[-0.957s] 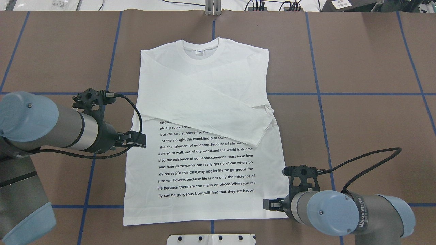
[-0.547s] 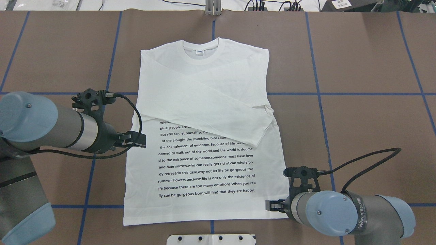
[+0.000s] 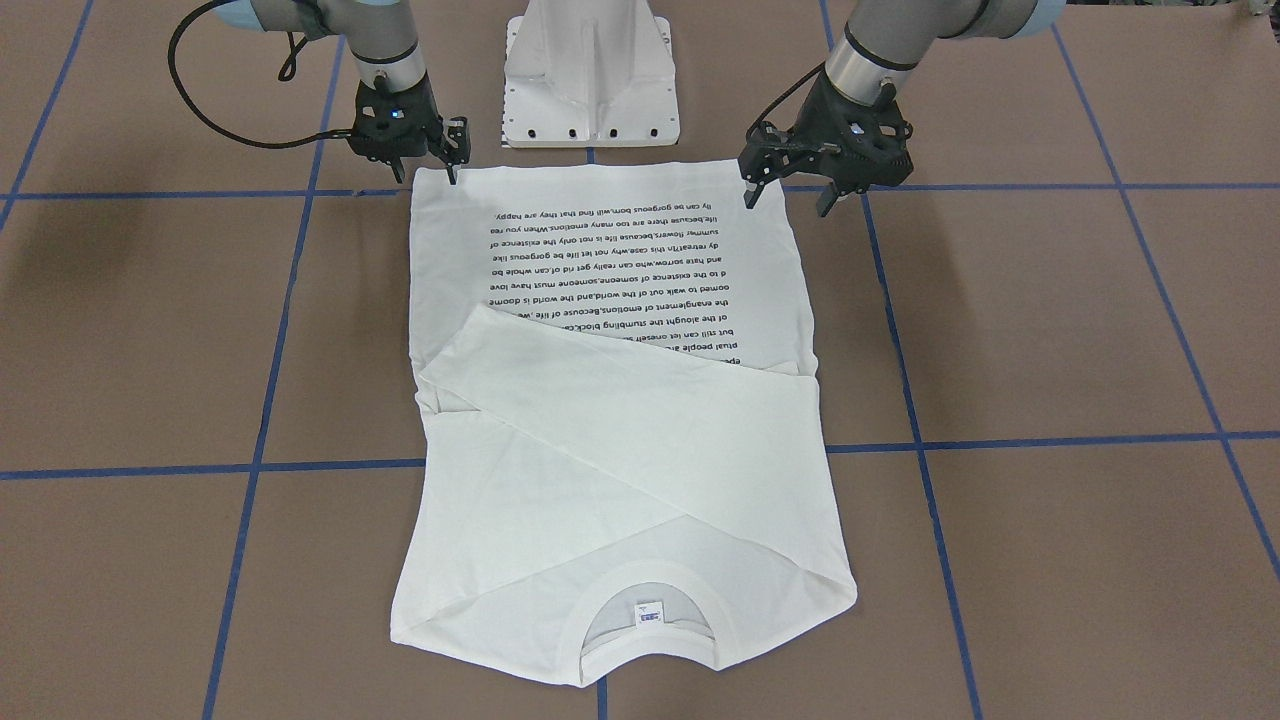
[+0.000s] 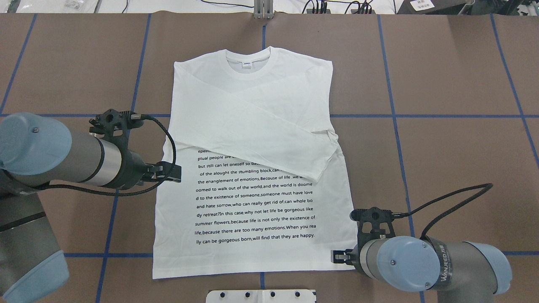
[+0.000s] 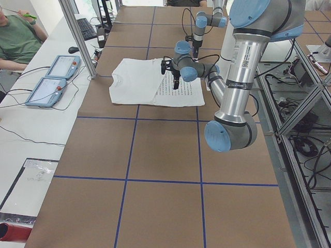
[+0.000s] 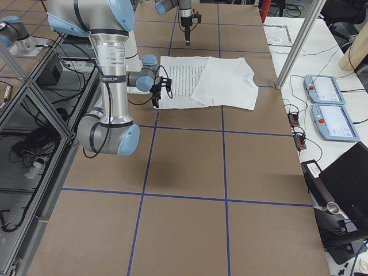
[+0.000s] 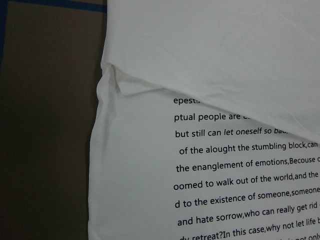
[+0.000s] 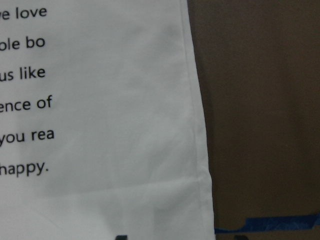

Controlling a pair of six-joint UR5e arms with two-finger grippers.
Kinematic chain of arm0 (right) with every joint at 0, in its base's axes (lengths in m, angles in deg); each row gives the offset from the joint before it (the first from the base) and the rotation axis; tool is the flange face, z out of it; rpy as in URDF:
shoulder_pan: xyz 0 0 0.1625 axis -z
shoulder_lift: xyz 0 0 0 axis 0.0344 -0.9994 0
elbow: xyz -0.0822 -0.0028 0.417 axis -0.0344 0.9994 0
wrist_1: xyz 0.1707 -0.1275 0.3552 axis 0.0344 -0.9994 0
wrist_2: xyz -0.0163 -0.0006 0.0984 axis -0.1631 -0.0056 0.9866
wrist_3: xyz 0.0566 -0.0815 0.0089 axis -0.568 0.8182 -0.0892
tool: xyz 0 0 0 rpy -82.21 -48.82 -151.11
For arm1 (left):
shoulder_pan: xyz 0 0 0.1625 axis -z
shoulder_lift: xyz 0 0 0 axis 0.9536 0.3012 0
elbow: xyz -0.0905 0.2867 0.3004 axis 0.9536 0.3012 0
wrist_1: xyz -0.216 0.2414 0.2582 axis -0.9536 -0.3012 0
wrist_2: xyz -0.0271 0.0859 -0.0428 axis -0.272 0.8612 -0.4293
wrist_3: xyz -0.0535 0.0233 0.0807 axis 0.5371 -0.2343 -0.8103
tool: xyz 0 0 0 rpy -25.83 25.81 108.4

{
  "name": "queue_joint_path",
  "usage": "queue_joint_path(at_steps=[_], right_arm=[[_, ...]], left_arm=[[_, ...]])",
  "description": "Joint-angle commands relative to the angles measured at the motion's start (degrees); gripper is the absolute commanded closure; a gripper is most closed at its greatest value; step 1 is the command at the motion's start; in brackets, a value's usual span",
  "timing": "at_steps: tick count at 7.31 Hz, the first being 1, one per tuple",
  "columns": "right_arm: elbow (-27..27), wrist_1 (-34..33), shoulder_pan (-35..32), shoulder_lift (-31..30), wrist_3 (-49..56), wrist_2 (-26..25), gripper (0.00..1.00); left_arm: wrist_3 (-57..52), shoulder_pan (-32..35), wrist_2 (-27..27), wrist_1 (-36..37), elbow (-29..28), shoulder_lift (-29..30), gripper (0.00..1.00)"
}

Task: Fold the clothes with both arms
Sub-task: 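Move both grippers to the shirt's hem corners nearest the robot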

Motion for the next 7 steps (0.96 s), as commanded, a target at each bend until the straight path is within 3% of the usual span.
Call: queue_joint_path(at_steps=[1,7], right_arm=[[0.1,0.0,-0.1,0.1,0.0,1.6,0.26],[0.9,-0.1,-0.4,0.0,0.1,2.1,0.28]], left_arm=[[0.1,0.0,-0.1,0.0,0.6,0.0,0.00],[0.2,0.0,-0.1,0.0,0.8,0.2,0.00]])
